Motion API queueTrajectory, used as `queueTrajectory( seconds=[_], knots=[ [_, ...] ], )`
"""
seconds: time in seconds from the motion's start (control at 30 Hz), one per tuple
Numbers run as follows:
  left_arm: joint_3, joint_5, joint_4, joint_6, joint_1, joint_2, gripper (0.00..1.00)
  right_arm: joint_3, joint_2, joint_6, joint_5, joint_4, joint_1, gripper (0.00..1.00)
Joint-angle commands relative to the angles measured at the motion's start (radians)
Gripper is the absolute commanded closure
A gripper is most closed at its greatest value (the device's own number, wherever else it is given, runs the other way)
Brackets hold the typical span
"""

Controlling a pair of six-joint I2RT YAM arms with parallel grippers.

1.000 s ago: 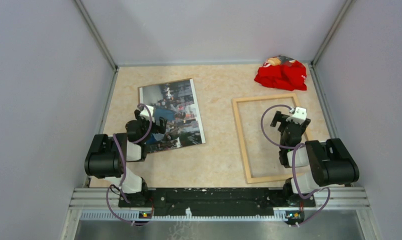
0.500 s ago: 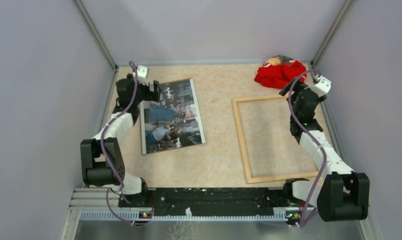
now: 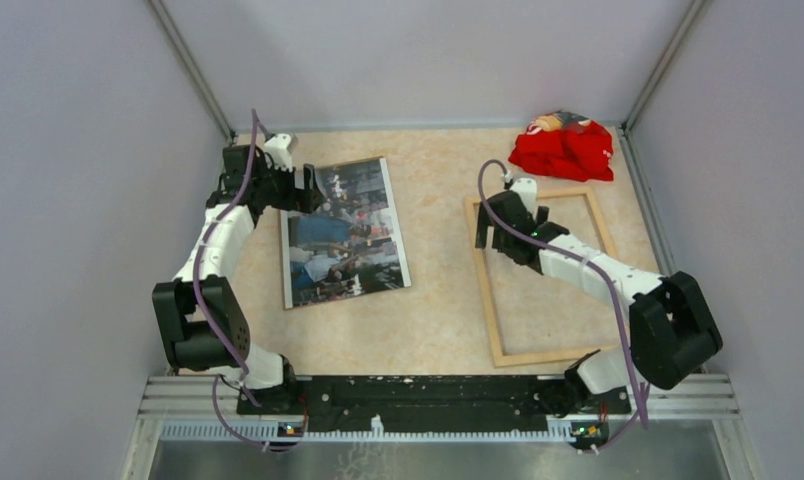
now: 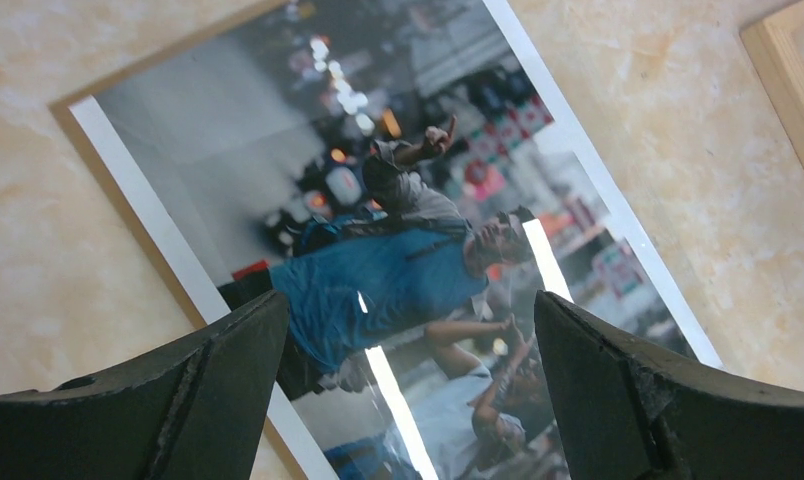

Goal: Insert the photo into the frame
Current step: Turn over the photo frame at the center of the board.

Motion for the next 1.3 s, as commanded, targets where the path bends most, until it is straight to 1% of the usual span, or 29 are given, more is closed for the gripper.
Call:
queueTrajectory(
  seconds=[0.0, 0.2, 0.27, 0.37, 0.43, 0.47, 0.63, 0.7, 0.77, 0.83, 0.87, 0.97, 1.03, 1.17, 1.27],
  knots=[
    [0.025, 0.032, -0.114, 0.007, 0.005, -0.025, 0.01, -0.021, 0.009, 0.061, 0.031, -0.053, 0.055, 0.01],
    [-0.017, 0.087, -0.159, 0.053, 0.004, -0.061, 0.01, -0.094, 0.029, 0.078, -0.029, 0.018, 0.128, 0.02],
    [-0.025, 0.103, -0.175, 0.062, 0.005, -0.07, 0.01, -0.106, 0.044, 0.087, -0.035, 0.027, 0.147, 0.04],
    [-0.035, 0.111, -0.192, 0.077, 0.004, -0.087, 0.01, -0.123, 0.075, 0.105, -0.046, 0.039, 0.166, 0.1],
    [-0.042, 0.11, -0.2, 0.084, 0.004, -0.095, 0.01, -0.139, 0.094, 0.12, -0.055, 0.052, 0.168, 0.17],
    [-0.044, 0.11, -0.204, 0.087, 0.004, -0.097, 0.01, -0.146, 0.106, 0.126, -0.061, 0.059, 0.168, 0.23],
    [-0.049, 0.109, -0.232, 0.096, 0.002, -0.101, 0.01, -0.155, 0.153, 0.155, -0.091, 0.079, 0.174, 0.46],
    [-0.055, 0.111, -0.236, 0.096, 0.003, -0.106, 0.01, -0.153, 0.152, 0.167, -0.092, 0.083, 0.185, 0.54],
    [-0.061, 0.114, -0.236, 0.095, 0.001, -0.11, 0.01, -0.141, 0.141, 0.181, -0.091, 0.078, 0.197, 0.64],
    [-0.067, 0.115, -0.236, 0.093, 0.0, -0.113, 0.01, -0.113, 0.128, 0.2, -0.096, 0.062, 0.209, 0.81],
    [-0.069, 0.117, -0.236, 0.093, -0.002, -0.114, 0.01, -0.094, 0.117, 0.211, -0.1, 0.047, 0.214, 0.86],
    [-0.076, 0.107, -0.225, 0.082, -0.007, -0.122, 0.01, -0.01, 0.088, 0.252, -0.117, -0.006, 0.236, 0.97],
    [-0.081, 0.11, -0.219, 0.079, -0.007, -0.129, 0.01, 0.069, 0.076, 0.277, -0.133, -0.049, 0.253, 1.0],
    [-0.085, 0.131, -0.222, 0.078, -0.01, -0.127, 0.01, 0.252, 0.071, 0.288, -0.143, -0.114, 0.313, 1.0],
    [-0.085, 0.135, -0.232, 0.078, -0.013, -0.123, 0.01, 0.374, 0.074, 0.306, -0.187, -0.135, 0.343, 1.0]
  ],
)
